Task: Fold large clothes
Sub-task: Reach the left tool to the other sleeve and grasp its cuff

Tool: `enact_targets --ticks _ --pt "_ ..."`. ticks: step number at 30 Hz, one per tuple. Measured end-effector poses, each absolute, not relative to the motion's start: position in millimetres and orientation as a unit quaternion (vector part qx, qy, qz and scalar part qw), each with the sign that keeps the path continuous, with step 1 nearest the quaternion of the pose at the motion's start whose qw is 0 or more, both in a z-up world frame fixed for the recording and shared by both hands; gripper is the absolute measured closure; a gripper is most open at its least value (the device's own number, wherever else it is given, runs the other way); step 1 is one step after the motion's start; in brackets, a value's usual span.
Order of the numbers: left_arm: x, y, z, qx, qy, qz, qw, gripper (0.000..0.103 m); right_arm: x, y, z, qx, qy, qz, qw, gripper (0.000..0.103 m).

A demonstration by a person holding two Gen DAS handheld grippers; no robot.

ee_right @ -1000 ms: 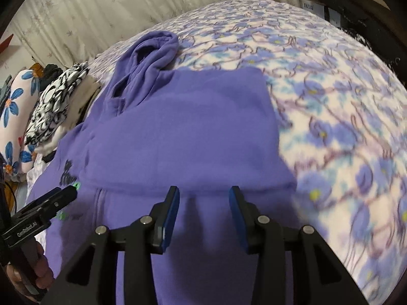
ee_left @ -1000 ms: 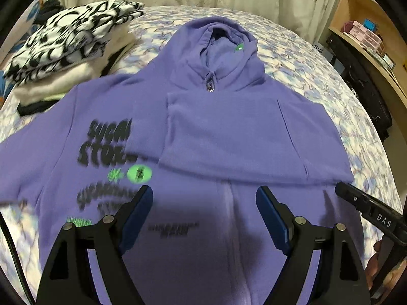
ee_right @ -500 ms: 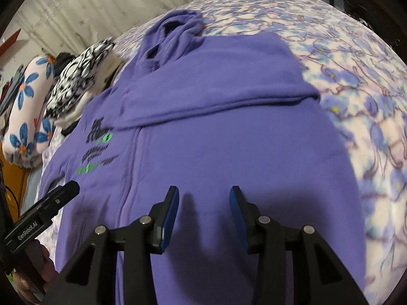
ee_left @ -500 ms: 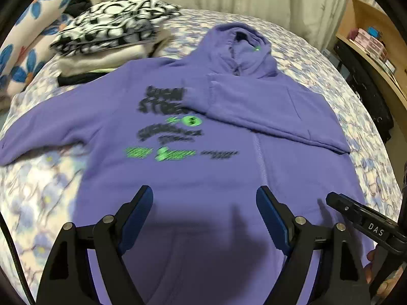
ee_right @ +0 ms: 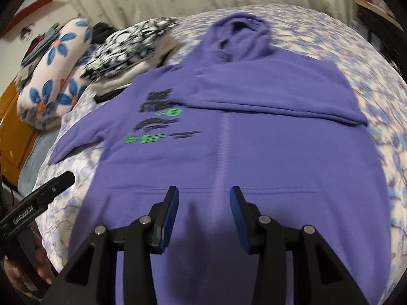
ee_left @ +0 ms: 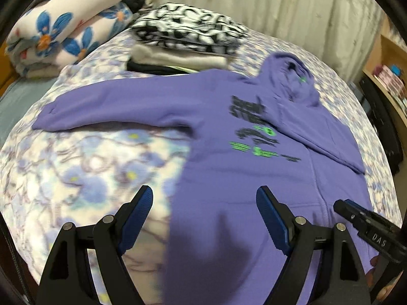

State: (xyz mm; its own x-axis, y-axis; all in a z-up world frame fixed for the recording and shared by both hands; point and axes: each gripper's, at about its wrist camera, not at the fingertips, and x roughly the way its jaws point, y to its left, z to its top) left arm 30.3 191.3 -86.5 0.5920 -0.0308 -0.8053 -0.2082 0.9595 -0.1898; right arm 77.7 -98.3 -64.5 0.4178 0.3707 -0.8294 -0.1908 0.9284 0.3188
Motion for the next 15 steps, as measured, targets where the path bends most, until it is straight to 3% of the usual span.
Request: enact_targets --ticks 15 --pt "36 342 -116 -0.248 0.426 0.098 0.865 0.021 100 34 -53 0.034 0.490 0.230 0.840 0.061"
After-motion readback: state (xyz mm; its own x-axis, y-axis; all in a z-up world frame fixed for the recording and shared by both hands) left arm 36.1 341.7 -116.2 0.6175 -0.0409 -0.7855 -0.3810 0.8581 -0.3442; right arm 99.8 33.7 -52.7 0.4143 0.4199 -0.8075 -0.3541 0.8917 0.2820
